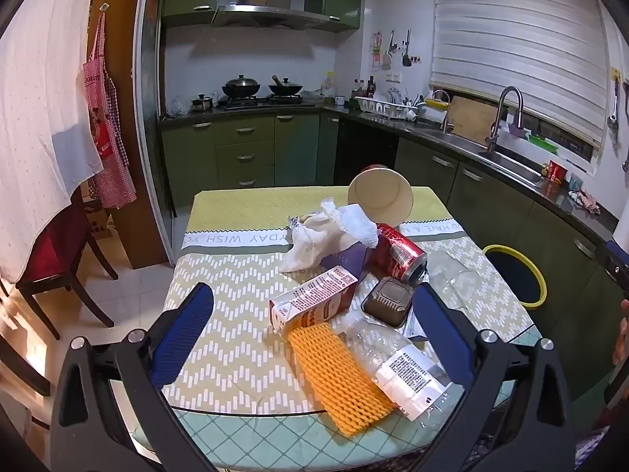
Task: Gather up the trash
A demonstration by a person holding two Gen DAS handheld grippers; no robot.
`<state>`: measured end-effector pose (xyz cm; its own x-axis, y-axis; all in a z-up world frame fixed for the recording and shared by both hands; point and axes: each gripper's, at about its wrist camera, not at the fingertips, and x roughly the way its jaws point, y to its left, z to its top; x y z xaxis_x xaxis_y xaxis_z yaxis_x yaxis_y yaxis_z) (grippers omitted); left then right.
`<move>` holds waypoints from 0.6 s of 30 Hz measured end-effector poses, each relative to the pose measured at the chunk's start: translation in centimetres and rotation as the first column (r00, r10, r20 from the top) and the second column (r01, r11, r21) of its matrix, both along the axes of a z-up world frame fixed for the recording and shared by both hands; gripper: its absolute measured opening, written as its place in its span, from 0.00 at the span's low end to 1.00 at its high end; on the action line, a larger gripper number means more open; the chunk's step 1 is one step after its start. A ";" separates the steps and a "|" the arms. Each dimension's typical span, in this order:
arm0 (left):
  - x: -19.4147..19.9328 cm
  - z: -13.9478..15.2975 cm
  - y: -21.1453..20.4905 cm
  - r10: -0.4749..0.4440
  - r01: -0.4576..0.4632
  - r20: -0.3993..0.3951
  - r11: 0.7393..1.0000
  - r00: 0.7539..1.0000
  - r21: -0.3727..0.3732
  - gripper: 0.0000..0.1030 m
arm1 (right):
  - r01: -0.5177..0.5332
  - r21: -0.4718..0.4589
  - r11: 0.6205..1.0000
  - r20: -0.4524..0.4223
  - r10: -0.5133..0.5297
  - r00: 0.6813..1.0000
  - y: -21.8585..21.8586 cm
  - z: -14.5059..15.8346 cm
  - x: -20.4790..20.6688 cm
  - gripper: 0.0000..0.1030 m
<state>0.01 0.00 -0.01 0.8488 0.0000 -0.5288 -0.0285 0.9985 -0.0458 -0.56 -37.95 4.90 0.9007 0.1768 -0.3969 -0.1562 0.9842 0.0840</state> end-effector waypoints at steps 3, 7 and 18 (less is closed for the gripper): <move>0.0 0.0 0.0 0.002 -0.002 -0.003 1.000 1.000 0.002 0.94 | -0.004 -0.001 1.000 -0.013 0.004 1.000 0.1 0.0 0.1 0.96; -0.1 0.1 0.3 0.003 -0.003 0.000 1.000 1.000 -0.001 0.94 | -0.007 0.006 1.000 -0.017 0.007 1.000 0.1 -0.1 0.2 0.96; 0.0 0.0 -0.1 0.001 -0.001 0.000 1.000 1.000 0.012 0.94 | -0.014 0.013 1.000 -0.018 0.015 1.000 0.0 -0.4 0.5 0.96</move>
